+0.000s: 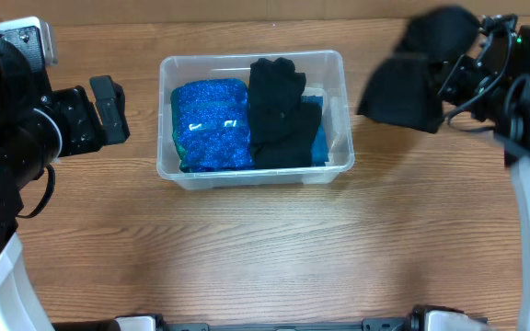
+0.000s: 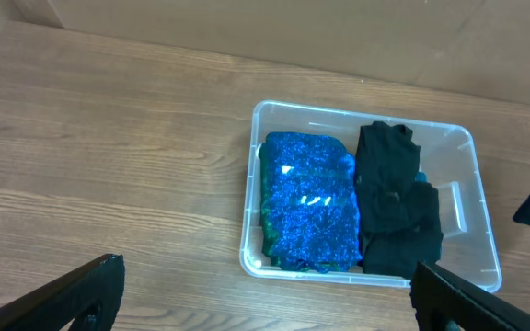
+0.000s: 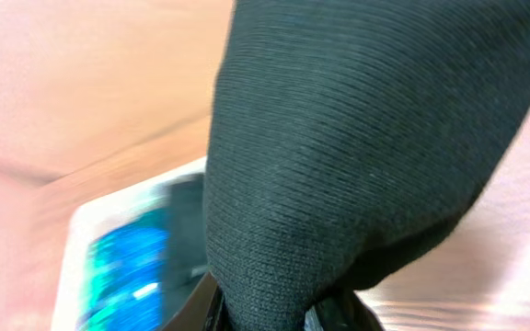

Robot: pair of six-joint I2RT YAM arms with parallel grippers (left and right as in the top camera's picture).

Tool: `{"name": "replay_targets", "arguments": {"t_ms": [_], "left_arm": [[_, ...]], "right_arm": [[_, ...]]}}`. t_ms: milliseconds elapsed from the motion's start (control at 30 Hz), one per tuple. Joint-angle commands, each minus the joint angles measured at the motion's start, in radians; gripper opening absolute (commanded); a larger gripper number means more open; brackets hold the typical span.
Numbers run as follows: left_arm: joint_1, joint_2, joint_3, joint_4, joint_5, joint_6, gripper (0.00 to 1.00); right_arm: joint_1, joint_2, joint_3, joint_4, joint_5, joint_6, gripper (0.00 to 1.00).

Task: Pack container
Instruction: 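Grasp the last black garment with the right gripper and lift it, then lower the last black garment into the bin and press it flat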

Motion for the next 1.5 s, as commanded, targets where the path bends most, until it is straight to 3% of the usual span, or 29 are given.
{"name": "replay_targets", "arguments": {"t_ms": [0,167,367,533,700,967,1000,1033,1067,1100,1300,1333,1400,1467], "left_arm": [[-0.005,-0.003,0.006,0.002,-0.007,0.019,1.00],[-0.005,-0.003,0.006,0.002,-0.007,0.019,1.00],[-0.005,-0.003,0.006,0.002,-0.007,0.019,1.00],[-0.005,-0.003,0.006,0.002,-0.007,0.019,1.00],[-0.005,-0.003,0.006,0.002,-0.007,0.019,1.00],[-0.005,-0.003,0.006,0.002,-0.007,0.019,1.00],[-0.005,-0.003,0.006,0.002,-0.007,0.019,1.00],[-0.005,-0.003,0.006,0.002,-0.007,0.019,1.00],[-0.005,-0.003,0.006,0.002,-0.007,0.019,1.00],[-0.005,-0.003,0.006,0.002,-0.007,0.019,1.00],[-0.005,-0.003,0.006,0.002,-0.007,0.019,1.00],[-0.005,-0.003,0.006,0.002,-0.007,0.019,1.00],[-0.005,-0.003,0.006,0.002,-0.007,0.019,1.00],[-0.005,-0.003,0.006,0.002,-0.007,0.019,1.00]], "right_arm": [[0.175,-0.115,0.023,0.022,-0.050,0.058,0.04],[0.373,-0.067,0.003,0.097,-0.050,0.138,0.04],[0.553,0.136,-0.021,0.256,-0.040,0.186,0.04],[0.539,0.271,-0.021,0.241,0.059,0.195,0.04],[0.479,0.343,-0.021,0.125,0.238,0.064,0.04],[0.380,0.349,-0.021,0.092,0.244,-0.063,0.04],[0.375,0.349,-0.021,0.093,0.244,-0.082,0.07],[0.370,0.349,-0.021,0.094,0.247,-0.095,0.20],[0.369,0.347,-0.020,0.091,0.247,-0.094,0.42],[0.368,0.343,-0.019,0.086,0.246,-0.094,0.50],[0.407,0.246,0.023,0.065,0.225,-0.037,0.60],[0.419,0.218,0.032,0.066,0.226,-0.001,0.60],[0.438,0.187,0.036,0.082,0.225,0.044,0.49],[0.468,0.179,0.036,0.099,0.229,0.060,0.27]]}}
